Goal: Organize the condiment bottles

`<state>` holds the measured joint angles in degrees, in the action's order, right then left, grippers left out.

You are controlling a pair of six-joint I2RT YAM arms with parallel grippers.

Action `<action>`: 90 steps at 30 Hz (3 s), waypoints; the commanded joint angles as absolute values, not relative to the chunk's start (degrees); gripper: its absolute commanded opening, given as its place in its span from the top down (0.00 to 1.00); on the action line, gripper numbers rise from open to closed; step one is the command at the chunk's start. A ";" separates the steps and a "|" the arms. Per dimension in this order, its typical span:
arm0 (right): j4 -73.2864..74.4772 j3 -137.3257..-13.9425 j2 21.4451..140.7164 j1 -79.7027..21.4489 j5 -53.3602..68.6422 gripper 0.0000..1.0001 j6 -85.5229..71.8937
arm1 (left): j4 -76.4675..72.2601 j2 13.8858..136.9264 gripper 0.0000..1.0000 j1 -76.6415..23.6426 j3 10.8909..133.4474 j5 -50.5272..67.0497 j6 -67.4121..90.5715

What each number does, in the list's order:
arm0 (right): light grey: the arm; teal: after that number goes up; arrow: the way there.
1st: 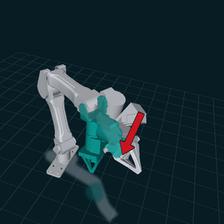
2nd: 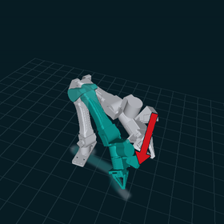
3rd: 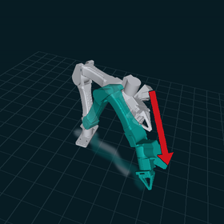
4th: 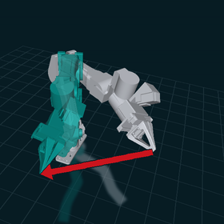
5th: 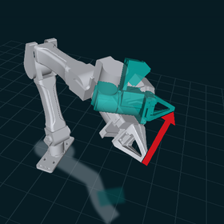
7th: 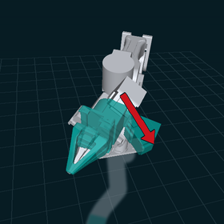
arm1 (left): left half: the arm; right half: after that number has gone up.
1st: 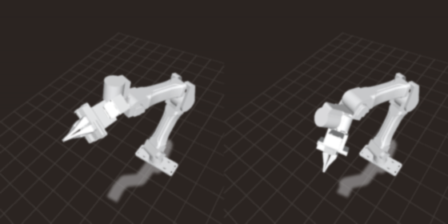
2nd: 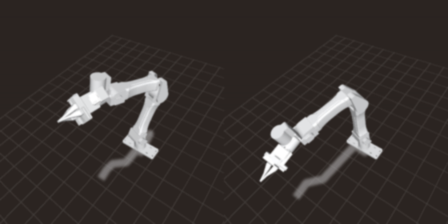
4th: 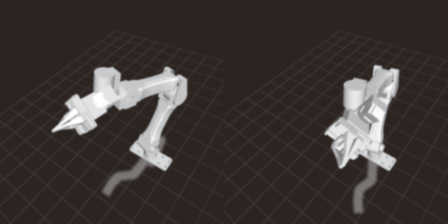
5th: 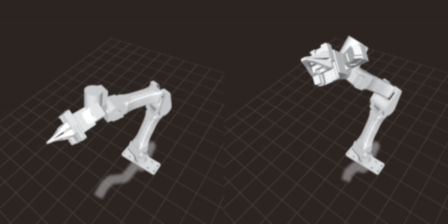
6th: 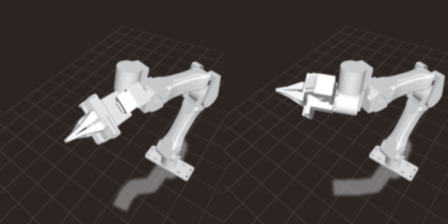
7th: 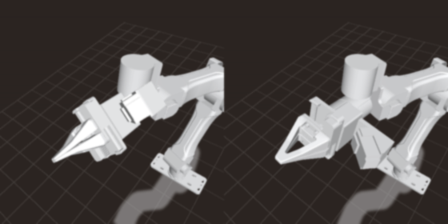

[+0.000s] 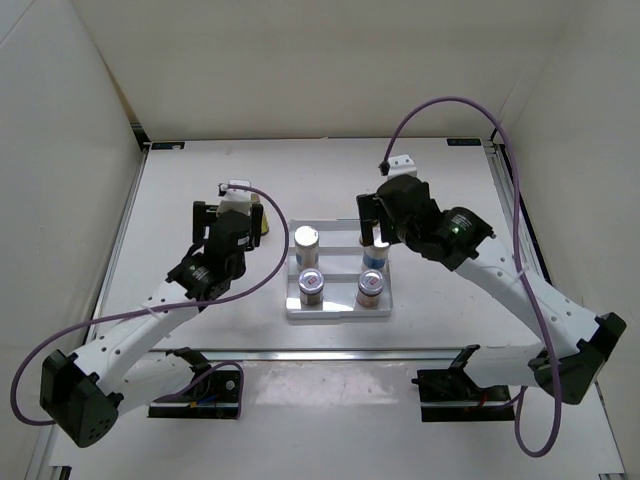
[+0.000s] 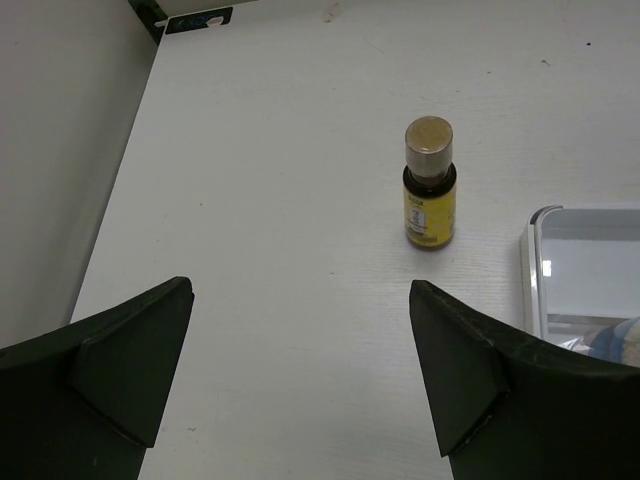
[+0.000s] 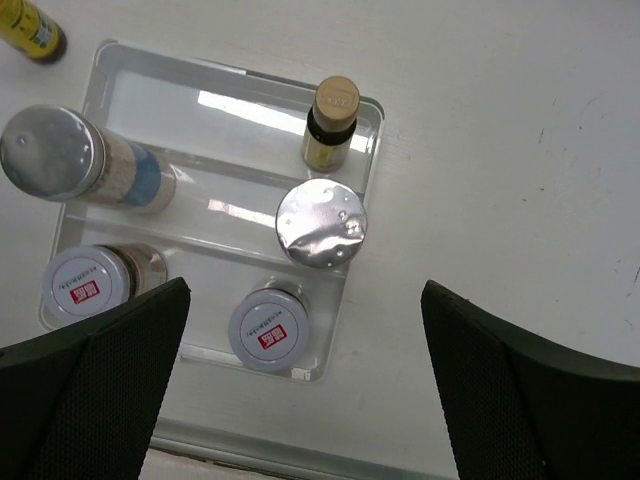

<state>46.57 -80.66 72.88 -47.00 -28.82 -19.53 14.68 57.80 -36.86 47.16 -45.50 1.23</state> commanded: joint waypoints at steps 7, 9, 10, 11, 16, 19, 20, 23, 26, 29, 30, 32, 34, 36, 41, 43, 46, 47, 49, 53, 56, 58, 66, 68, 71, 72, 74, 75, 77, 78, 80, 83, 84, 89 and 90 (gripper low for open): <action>46.93 -70.76 61.97 -47.99 -31.55 0.00 -20.65 | 8.88 60.38 0.00 -37.00 45.26 -46.76 0.97; 46.93 -70.14 60.73 -47.99 -31.55 0.00 -20.65 | 7.65 60.90 0.00 -37.00 44.74 -46.15 0.44; 46.93 -70.14 59.95 -47.99 -31.55 0.00 -20.65 | 7.65 61.52 0.00 -37.00 44.74 -45.53 0.44; 48.50 -70.14 59.94 -47.99 -31.55 0.00 -21.26 | 7.65 61.52 0.00 -37.00 44.74 -45.01 0.44; 52.56 -69.35 58.10 -47.99 -33.66 0.00 -24.61 | 7.12 63.46 0.00 -37.00 46.05 -41.04 1.75; 52.56 -68.20 56.60 -47.99 -33.66 0.00 -25.75 | 7.12 63.98 0.00 -37.00 46.67 -40.34 1.76; 52.56 -68.20 56.08 -47.99 -33.66 0.00 -25.75 | 7.12 63.29 0.00 -37.00 46.67 -39.30 1.76; 52.03 -68.20 56.07 -47.99 -33.13 0.00 -26.37 | 7.12 61.62 0.00 -37.00 46.67 -37.97 2.28; 52.73 -70.66 56.60 -47.99 -31.90 0.00 -24.87 | 5.63 60.38 0.00 -37.00 45.09 -35.95 2.29; 53.96 -70.67 57.30 -47.99 -32.43 0.00 -24.87 | 2.64 60.38 0.00 -37.00 44.03 -30.96 2.29; 53.96 -70.14 56.00 -47.99 -32.43 0.00 -24.87 | 3.25 60.90 0.00 -36.48 47.17 -29.02 2.29; 53.01 -68.22 53.98 -47.99 -31.04 0.00 -25.66 | 6.74 63.87 0.00 -34.29 51.31 -24.20 4.30; 51.25 -66.63 52.74 -47.99 -29.54 0.00 -25.66 | 8.43 67.13 0.00 -32.79 57.44 -22.25 6.84; 50.36 -65.40 52.21 -47.99 -28.31 0.00 -25.14 | 10.01 72.40 0.00 -30.94 60.45 -20.22 7.73; 53.00 -66.80 53.44 -47.99 -27.08 0.00 -25.66 | 11.33 82.15 0.00 -27.43 65.56 -20.13 10.20; 53.53 -66.80 52.04 -47.99 -27.07 0.00 -25.66 | 13.61 84.98 0.00 -25.85 68.97 -19.60 10.90; 53.53 -66.80 51.50 -47.99 -26.54 0.00 -24.18 | 15.03 88.85 0.00 -24.53 71.27 -19.60 11.43; 53.53 -66.80 50.89 -47.99 -26.54 0.00 -24.17 | 15.03 89.47 0.00 -24.52 71.28 -19.60 11.95; 53.53 -66.80 50.37 -47.99 -26.54 0.00 -23.47 | 15.03 90.62 0.02 -22.95 71.98 -19.60 12.48; 53.53 -66.27 50.36 -47.99 -26.54 0.00 -24.08 | 16.61 93.42 0.05 -21.62 74.00 -18.11 13.89; 53.53 -65.04 49.83 -47.99 -25.93 0.00 -24.08 | 16.61 94.04 0.08 -21.62 73.31 -18.11 14.41; 53.53 -64.51 49.83 -47.99 -25.93 0.00 -24.08 | 16.61 94.66 0.09 -21.10 73.30 -18.11 14.41; 53.53 -63.98 49.31 -47.99 -27.07 0.00 -23.55 | 14.85 95.19 0.22 -20.48 71.46 -16.87 14.94; 53.53 -63.98 49.31 -47.99 -27.07 0.00 -23.55 | 14.33 94.66 0.25 -19.96 71.46 -16.87 14.94; 53.53 -63.46 49.31 -47.99 -27.07 0.00 -23.55 | 14.33 94.66 0.33 -19.95 71.46 -16.35 14.94; 53.53 -63.46 49.31 -47.99 -27.07 0.00 -23.55 | 14.33 94.66 0.34 -19.43 71.46 -15.83 14.94; 54.05 -63.46 48.78 -47.99 -27.07 0.00 -23.55 | 14.33 94.66 0.35 -19.42 70.93 -15.82 14.94; 54.05 -63.46 48.78 -47.99 -27.59 0.00 -23.55 | 14.33 94.66 0.35 -19.42 70.93 -15.82 14.94; 54.05 -63.46 48.78 -47.99 -27.60 0.00 -23.55 | 14.33 94.66 0.38 -19.42 70.40 -15.82 14.94; 54.57 -63.46 48.78 -47.99 -28.21 0.00 -23.55 | 14.33 94.66 0.39 -19.42 70.40 -15.82 14.94; 54.58 -63.46 48.78 -47.99 -28.21 0.00 -23.55 | 14.33 94.66 0.40 -19.42 70.40 -15.29 14.94; 54.58 -62.93 48.78 -47.99 -28.21 0.00 -23.55 | 14.94 94.66 0.45 -18.90 70.40 -14.15 14.94; 54.58 -62.93 48.78 -47.99 -28.21 0.00 -23.55 | 14.94 95.18 0.48 -18.90 70.40 -13.54 14.94; 54.58 -61.79 48.25 -47.99 -28.21 0.00 -24.08 | 16.26 93.70 0.85 -18.37 72.76 -13.01 14.41; 54.58 -61.79 47.64 -47.99 -28.21 0.00 -24.08 | 16.78 92.21 0.87 -18.37 73.30 -13.70 14.94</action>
